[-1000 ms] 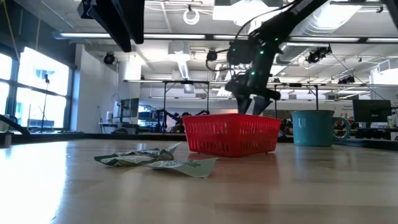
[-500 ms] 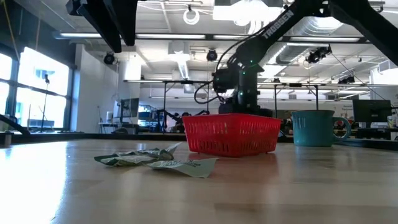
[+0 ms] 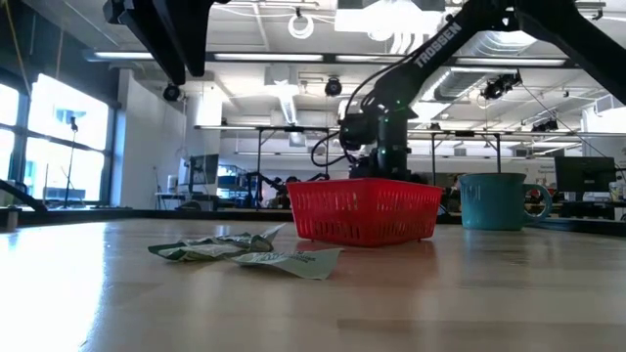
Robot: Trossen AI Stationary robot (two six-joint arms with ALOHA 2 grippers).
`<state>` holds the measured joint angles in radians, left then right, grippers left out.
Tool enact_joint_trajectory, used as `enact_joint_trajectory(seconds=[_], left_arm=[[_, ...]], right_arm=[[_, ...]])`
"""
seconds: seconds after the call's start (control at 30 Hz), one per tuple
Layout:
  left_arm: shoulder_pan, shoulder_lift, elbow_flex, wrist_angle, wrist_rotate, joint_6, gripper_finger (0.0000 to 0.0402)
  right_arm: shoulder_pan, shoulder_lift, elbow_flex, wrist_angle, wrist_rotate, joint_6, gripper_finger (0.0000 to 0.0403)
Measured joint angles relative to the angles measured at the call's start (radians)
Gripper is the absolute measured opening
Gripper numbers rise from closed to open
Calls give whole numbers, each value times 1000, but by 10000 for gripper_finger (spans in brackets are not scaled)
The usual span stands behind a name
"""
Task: Pick and place items into bin
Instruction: Put the white stevia pack into the red bin
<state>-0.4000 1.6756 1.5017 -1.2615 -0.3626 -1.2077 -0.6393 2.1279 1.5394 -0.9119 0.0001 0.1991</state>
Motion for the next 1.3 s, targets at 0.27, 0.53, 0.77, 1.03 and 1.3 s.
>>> enact_joint_trajectory(seconds=[0.27,0.53,0.77,1.03,1.3], left_arm=[[0,0,0,-2,-8,58,211],[1,0,0,-2,-15,87,211],[22,-2,-21,0,5,86,211],[60,-68,-227,240,173,100,211],[-58,-88,-439,638,102,170,211]], right_arm=[[36,-36,0,-107,-61,-81,5],[216,-211,-1,-192,-74,-123,3],[414,-321,1,-182,-292,-42,6],[583,-278,-65,16,-126,20,85],[687,-329,-69,-50,220,0,216]])
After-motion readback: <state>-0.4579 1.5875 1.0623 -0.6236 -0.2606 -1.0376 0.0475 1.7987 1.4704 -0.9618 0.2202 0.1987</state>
